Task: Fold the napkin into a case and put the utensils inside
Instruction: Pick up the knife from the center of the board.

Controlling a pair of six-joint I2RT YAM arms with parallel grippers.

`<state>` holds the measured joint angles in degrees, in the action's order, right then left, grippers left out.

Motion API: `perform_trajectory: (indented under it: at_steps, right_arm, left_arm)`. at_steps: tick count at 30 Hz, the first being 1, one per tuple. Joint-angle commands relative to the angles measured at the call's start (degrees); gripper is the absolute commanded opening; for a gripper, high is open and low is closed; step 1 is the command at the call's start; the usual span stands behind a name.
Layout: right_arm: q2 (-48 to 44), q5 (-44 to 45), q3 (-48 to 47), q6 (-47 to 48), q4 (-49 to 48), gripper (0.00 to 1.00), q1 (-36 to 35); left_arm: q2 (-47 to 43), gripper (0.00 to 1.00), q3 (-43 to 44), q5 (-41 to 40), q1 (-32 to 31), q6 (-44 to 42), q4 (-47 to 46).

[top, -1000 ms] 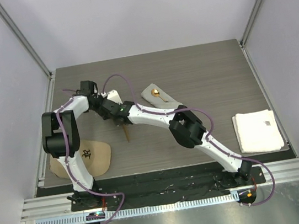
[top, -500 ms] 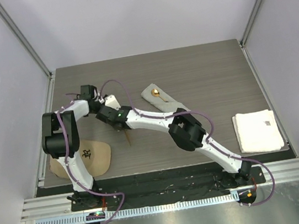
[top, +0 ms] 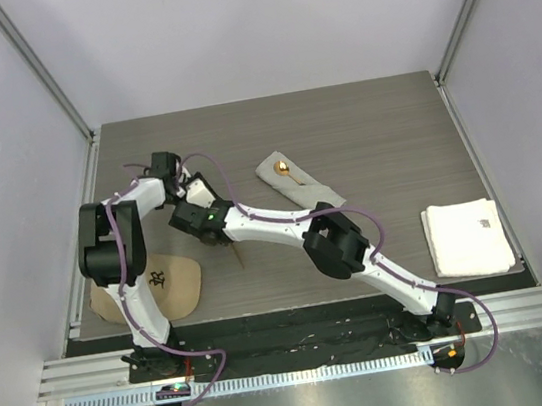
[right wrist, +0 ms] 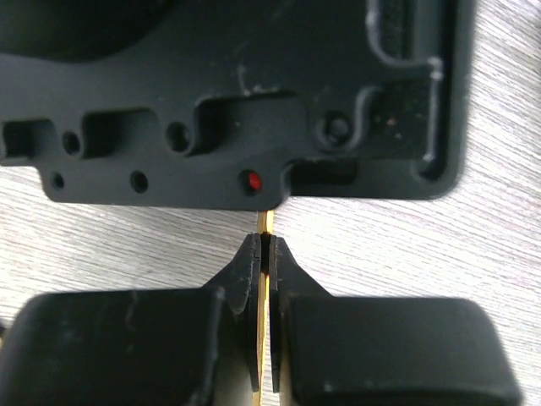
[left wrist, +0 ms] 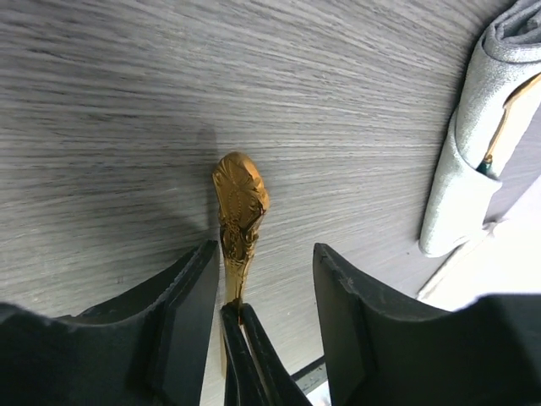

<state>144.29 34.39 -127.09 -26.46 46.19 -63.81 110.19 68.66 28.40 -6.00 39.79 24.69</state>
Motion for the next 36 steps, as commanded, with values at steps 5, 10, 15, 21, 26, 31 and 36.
perform_trajectory:
  at_steps: [5, 10, 15, 21, 26, 31, 36]
  right_arm:
    - [3.9, -4.59, 4.47, 3.16, 5.49, 0.01, -0.44]
    - [1.79, -5.21, 6.85, 4.13, 2.85, 0.01, -0.44]
    - [-2.34, -9.94, 14.31, 3.69, -4.43, 0.04, 0.26]
    - [-4.54, -13.74, 19.5, 2.9, -8.31, 0.17, 1.85]
    - [-5.16, -15.31, 23.02, 2.37, -10.51, 0.32, 2.46]
    - [-4.28, -16.64, 23.72, 1.32, -10.6, 0.14, 3.25]
    - [-8.49, -17.87, 32.05, 0.1, -16.29, 0.01, 4.3]
  left_arm:
    - [-0.16, 0.36, 4.19, -8.71, -4.37, -4.27, 5.54]
    - [2.48, 0.19, 5.6, -14.16, -4.9, -6.22, 9.15]
    - [4.41, 0.08, 5.25, -14.69, -5.07, -5.51, 7.66]
    - [5.29, 0.02, 4.9, -15.22, -5.16, -5.69, 7.57]
    - [4.86, 0.01, 5.08, -15.48, -5.07, -6.3, 8.09]
    - [3.89, 0.02, 5.34, -14.96, -5.16, -6.13, 8.62]
    - [1.7, 0.21, 8.06, -11.01, -3.94, -6.48, 9.67]
